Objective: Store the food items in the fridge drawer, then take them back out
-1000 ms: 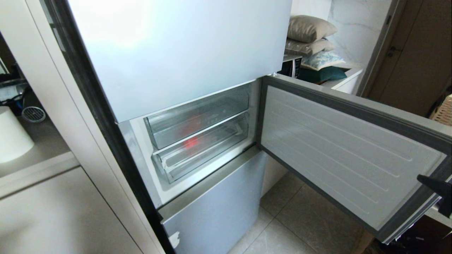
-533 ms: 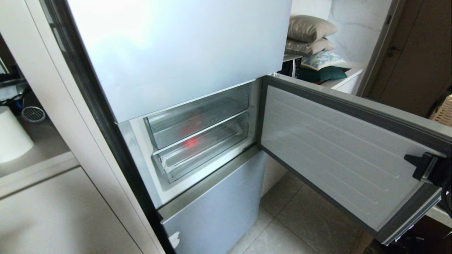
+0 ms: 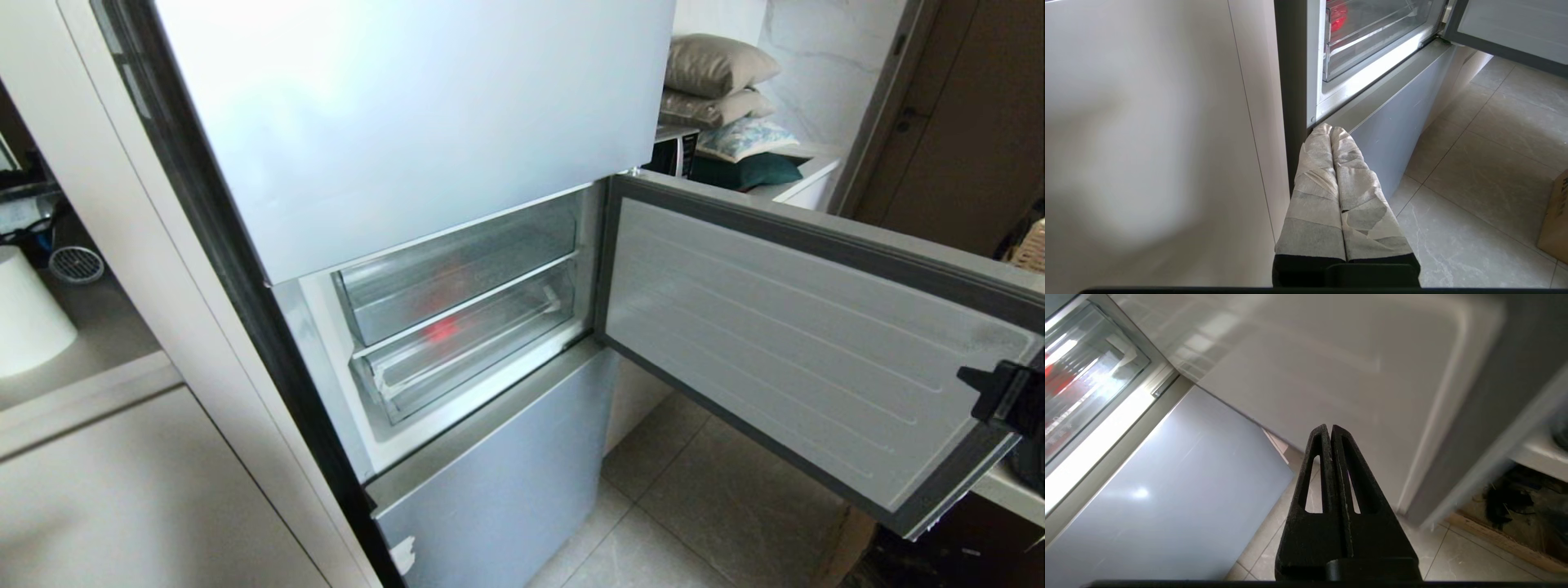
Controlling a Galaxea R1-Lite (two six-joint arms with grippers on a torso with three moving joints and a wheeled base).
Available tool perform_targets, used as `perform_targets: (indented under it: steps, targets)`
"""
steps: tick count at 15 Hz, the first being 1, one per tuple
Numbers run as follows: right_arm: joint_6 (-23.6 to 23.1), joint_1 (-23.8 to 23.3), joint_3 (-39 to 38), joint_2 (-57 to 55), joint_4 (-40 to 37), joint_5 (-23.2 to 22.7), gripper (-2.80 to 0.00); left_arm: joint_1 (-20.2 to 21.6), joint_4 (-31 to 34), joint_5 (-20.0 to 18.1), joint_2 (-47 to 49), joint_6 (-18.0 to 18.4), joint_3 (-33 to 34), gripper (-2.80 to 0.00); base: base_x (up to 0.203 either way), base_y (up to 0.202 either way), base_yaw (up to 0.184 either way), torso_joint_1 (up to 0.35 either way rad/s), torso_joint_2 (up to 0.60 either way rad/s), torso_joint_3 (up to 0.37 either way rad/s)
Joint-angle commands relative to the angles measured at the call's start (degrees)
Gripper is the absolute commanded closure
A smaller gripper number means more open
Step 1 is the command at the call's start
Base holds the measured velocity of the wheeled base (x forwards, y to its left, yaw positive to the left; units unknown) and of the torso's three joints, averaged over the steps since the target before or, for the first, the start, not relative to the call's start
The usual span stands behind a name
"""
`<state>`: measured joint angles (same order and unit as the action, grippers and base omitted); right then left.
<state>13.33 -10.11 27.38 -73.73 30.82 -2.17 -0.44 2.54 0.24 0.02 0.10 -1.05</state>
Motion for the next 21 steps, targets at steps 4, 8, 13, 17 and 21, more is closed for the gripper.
perform_targets:
  steps: [4, 8, 13, 17, 21]
  targets:
    - [-0.70, 1.82, -6.99, 15.66, -0.06, -1.56, 0.00, 0.00, 0.01, 0.02, 0.06, -0.01, -0.01, 0.00, 0.000, 0.000, 0.000, 0.000, 0.00, 0.000]
    - [-6.74, 3.20, -17.71, 35.79, -4.49, -4.83, 0.00, 0.00, 0.01, 0.02, -0.02, -0.01, -0.01, 0.00, 0.000, 0.000, 0.000, 0.000, 0.00, 0.000]
    - [-14.44, 4.15, -25.17, 57.30, -23.63, -9.23, 0.00, 0.00, 0.01, 0.02, -0.02, -0.01, -0.01, 0.00, 0.000, 0.000, 0.000, 0.000, 0.00, 0.000]
    - [-22.90, 5.49, -27.37, 57.68, -29.02, 0.51, 0.00, 0.00, 0.01, 0.02, -0.02, -0.01, -0.01, 0.00, 0.000, 0.000, 0.000, 0.000, 0.00, 0.000]
    - [-20.31, 5.95, -27.38, 57.88, -31.30, 0.69, 0.00, 0.00, 0.01, 0.02, -0.02, -0.01, -0.01, 0.00, 0.000, 0.000, 0.000, 0.000, 0.00, 0.000]
